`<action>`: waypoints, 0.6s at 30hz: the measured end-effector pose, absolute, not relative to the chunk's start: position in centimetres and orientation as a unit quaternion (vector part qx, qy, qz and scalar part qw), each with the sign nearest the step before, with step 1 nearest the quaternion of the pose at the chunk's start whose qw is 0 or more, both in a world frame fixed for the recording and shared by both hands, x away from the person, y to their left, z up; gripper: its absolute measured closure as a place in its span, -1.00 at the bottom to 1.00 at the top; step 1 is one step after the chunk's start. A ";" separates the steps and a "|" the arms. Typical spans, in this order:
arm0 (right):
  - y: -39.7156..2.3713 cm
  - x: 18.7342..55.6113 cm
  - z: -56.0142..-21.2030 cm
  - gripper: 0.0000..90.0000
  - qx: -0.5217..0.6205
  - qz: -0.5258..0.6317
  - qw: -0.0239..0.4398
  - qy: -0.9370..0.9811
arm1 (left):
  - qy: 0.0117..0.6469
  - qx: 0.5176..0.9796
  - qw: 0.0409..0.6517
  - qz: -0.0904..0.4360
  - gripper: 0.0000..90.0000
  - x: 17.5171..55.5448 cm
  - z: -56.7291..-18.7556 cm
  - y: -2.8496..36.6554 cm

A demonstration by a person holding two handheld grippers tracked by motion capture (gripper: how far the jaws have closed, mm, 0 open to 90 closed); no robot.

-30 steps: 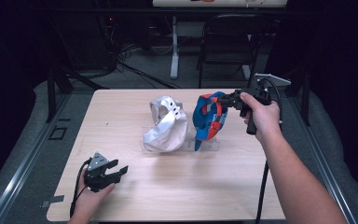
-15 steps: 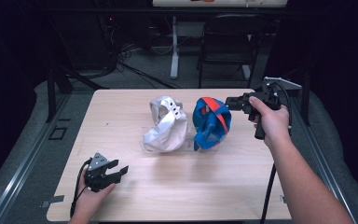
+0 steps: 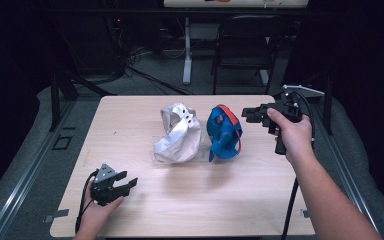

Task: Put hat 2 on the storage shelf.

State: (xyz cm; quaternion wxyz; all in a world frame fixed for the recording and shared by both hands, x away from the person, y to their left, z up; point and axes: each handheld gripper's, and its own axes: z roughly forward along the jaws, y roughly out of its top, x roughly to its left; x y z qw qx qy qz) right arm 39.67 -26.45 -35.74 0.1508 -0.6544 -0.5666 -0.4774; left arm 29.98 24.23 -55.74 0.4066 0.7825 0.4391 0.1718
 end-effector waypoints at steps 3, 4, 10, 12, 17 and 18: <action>-26.2 39.2 -35.7 0.31 -0.650 -0.475 0.139 -0.577 | 0.441 0.783 0.403 0.170 0.05 30.0 -55.7 24.3; -26.1 39.0 -35.8 0.30 -0.649 -0.475 0.134 -0.579 | 0.443 0.783 0.403 0.170 0.05 30.0 -55.8 24.4; -25.8 38.0 -36.8 0.24 -0.638 -0.469 0.112 -0.601 | 0.445 0.779 0.406 0.172 0.05 30.1 -55.9 24.5; -25.8 37.6 -37.2 0.23 -0.634 -0.472 0.113 -0.602 | 0.446 0.779 0.406 0.172 0.05 30.1 -55.9 24.5; -25.7 36.2 -38.1 0.18 -0.622 -0.483 0.115 -0.606 | 0.446 0.780 0.405 0.169 0.05 30.1 -56.0 24.5; -25.6 35.9 -38.3 0.16 -0.620 -0.486 0.115 -0.605 | 0.446 0.782 0.402 0.167 0.05 30.1 -55.9 24.5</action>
